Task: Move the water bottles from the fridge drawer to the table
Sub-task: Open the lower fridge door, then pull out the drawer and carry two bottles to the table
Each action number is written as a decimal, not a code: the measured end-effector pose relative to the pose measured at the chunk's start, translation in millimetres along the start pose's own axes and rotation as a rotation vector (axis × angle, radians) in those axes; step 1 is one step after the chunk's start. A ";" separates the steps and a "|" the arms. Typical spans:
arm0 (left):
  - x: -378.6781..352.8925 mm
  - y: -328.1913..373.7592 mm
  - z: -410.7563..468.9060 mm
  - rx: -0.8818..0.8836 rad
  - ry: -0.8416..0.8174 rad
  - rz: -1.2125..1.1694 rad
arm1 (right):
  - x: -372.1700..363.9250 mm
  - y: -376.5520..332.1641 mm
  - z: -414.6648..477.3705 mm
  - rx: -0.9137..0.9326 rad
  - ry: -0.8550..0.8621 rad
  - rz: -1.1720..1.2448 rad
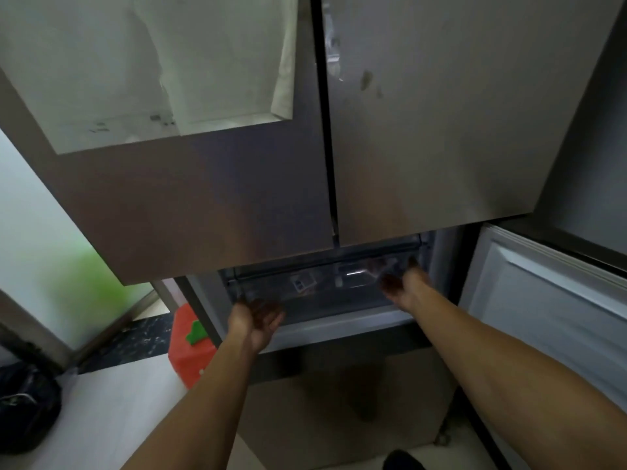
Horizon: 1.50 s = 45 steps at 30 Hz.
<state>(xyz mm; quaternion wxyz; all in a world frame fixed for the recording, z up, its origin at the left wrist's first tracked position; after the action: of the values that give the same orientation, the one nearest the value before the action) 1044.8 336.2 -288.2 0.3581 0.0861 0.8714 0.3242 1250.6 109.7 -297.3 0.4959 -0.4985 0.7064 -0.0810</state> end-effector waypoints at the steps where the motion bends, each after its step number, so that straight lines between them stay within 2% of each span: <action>1: -1.5 2.3 10.8 -0.012 -0.008 -0.044 | -2.3 0.1 11.7 0.007 -0.046 0.108; 3: -5.9 6.9 29.0 -0.050 -0.047 -0.136 | -4.0 -0.7 35.6 0.023 -0.083 0.221; 7: -21.0 9.5 46.0 -0.136 -0.119 -0.293 | -13.2 -1.2 54.9 0.098 -0.091 0.247; 12: -25.1 7.7 42.8 -0.192 -0.177 -0.295 | -15.9 0.6 49.5 0.127 -0.137 0.176; 14: -26.1 6.4 37.6 -0.175 -0.174 -0.304 | -13.8 -0.9 43.4 0.113 -0.092 0.132; 18: -24.1 2.4 23.3 -0.178 -0.069 -0.302 | -5.0 2.3 25.9 0.097 -0.011 0.096; 25: -11.8 -11.1 -30.8 -0.088 0.040 -0.223 | 3.4 8.2 -43.7 0.069 0.112 0.179; 32: 13.1 -31.0 -98.4 0.030 0.136 -0.187 | 41.3 27.3 -106.9 0.007 0.206 0.216; 35: 21.9 -39.8 -120.7 0.027 0.199 -0.204 | 55.2 34.0 -131.7 -0.010 0.240 0.236; 41: 43.5 -61.6 -156.5 0.062 0.227 -0.160 | 79.0 45.4 -171.7 -0.004 0.246 0.246; 45: 61.6 -76.9 -172.6 0.099 0.186 -0.182 | 95.8 53.8 -193.1 -0.039 0.256 0.236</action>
<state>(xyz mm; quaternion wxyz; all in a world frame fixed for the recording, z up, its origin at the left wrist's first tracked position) 888.8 213.3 -279.3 0.2987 -0.0061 0.9201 0.2534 1065.2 -12.5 -293.9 0.3984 -0.4074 0.8187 -0.0713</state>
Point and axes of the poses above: each hand's wrist, its own z-axis towards the middle knuckle, its own x-axis out of the back of the hand, y = z × x, the point moved 4 cm from there along z, towards the middle knuckle, and after that the axes turned 4 degrees about -y, right-handed, at the moved point
